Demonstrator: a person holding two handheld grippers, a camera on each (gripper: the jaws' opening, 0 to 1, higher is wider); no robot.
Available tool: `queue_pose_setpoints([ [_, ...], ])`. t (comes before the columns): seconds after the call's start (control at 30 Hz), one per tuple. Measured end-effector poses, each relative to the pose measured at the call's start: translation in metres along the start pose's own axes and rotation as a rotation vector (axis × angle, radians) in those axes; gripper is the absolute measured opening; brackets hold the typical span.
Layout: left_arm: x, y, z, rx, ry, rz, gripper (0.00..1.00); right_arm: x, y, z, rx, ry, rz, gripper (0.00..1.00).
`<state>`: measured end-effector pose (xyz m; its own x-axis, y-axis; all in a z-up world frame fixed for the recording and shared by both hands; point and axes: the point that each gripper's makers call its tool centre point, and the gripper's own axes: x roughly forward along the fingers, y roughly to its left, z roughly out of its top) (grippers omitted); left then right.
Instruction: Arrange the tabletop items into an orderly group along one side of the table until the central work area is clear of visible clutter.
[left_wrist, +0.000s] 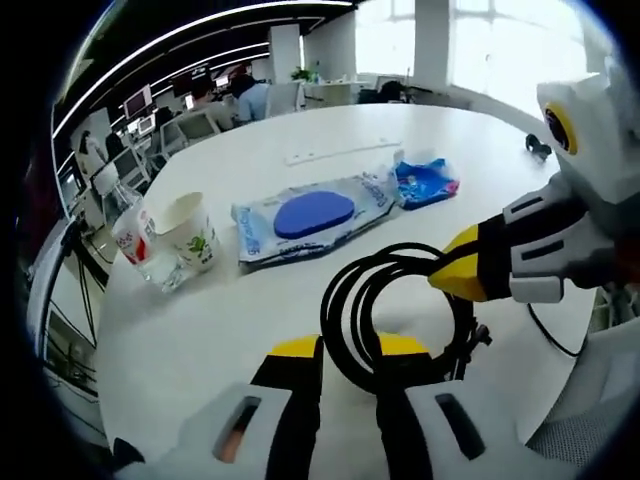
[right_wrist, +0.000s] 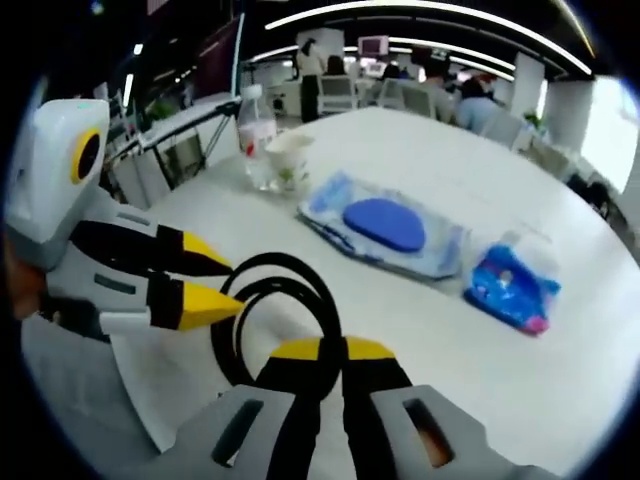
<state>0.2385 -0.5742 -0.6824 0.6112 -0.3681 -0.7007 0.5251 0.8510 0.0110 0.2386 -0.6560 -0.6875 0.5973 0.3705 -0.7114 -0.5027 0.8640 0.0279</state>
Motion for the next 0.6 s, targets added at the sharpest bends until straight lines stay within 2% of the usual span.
queue_pose_setpoints([
  [0.13, 0.001, -0.003, 0.007, 0.013, -0.008, -0.008, 0.18, -0.003, -0.006, 0.002, 0.004, -0.022, -0.01, 0.02],
  [0.6, 0.012, -0.012, 0.024, 0.03, -0.013, -0.047, 0.18, -0.009, -0.024, 0.004, 0.053, -0.031, -0.05, 0.02],
])
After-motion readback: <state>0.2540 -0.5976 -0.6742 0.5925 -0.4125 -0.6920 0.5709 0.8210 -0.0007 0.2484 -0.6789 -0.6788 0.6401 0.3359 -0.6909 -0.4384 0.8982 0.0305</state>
